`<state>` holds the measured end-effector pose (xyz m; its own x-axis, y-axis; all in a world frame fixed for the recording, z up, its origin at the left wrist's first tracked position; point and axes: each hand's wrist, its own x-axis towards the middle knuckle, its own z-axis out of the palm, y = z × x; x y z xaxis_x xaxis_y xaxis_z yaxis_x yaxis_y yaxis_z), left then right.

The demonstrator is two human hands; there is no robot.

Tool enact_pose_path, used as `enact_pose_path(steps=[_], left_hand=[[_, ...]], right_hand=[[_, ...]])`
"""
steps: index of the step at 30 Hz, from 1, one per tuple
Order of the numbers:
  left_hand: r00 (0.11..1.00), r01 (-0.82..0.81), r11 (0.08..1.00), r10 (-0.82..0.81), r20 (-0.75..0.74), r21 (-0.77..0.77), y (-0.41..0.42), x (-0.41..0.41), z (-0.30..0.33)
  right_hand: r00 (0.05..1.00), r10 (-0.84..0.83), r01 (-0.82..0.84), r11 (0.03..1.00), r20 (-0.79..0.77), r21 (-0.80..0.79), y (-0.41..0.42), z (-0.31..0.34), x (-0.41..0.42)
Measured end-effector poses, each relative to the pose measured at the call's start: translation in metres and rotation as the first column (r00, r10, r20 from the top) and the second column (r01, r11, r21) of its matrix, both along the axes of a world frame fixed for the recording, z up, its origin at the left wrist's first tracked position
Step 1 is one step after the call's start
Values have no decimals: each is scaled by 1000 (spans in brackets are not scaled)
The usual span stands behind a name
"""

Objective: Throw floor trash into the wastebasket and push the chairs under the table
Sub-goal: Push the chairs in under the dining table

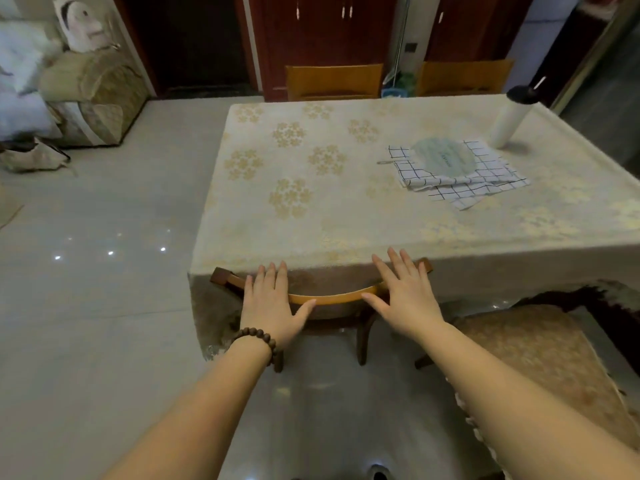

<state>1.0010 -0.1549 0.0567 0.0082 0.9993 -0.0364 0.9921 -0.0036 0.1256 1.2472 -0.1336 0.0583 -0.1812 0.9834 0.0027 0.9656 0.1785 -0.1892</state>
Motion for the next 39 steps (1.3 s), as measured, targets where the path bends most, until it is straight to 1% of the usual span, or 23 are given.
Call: enact_pose_path(steps=[4, 7, 9, 15, 18, 21, 27, 29, 31, 36, 39], left_hand=[[987, 148, 986, -153, 54, 76, -20, 37, 11], [961, 262, 960, -269, 70, 96, -29, 69, 10], [943, 320, 944, -326, 74, 82, -35, 88, 6], [856, 505, 862, -507, 103, 48, -64, 155, 1], [783, 608, 792, -609, 126, 48, -85, 192, 3], [705, 692, 720, -689, 170, 47, -108, 231, 10], [558, 816, 576, -807, 191, 49, -158, 313, 24], [528, 837, 545, -828, 190, 52, -177, 343, 26], [513, 847, 529, -839, 180, 54, -199, 375, 26], [477, 869, 493, -860, 182, 52, -261, 457, 25], [454, 875, 478, -865, 213, 76, -294, 506, 23]], right_hand=[[981, -135, 145, 987, -139, 66, -37, 4, 8], [958, -244, 256, 965, -151, 65, -68, -2, 20], [932, -323, 335, 941, -165, 52, -88, -6, 31], [784, -568, 595, 803, -253, 39, -165, -2, 89], [714, -652, 681, 732, -255, 37, -207, 4, 116], [646, -722, 756, 651, -248, 73, -249, 11, 144], [497, -840, 868, 475, -218, 145, -332, 20, 215], [428, -877, 902, 400, -220, 160, -359, 21, 239], [382, -900, 920, 348, -208, 180, -387, 21, 262], [338, -926, 936, 313, -166, 158, -454, 22, 327], [331, -926, 941, 308, -183, 143, -488, 24, 371]])
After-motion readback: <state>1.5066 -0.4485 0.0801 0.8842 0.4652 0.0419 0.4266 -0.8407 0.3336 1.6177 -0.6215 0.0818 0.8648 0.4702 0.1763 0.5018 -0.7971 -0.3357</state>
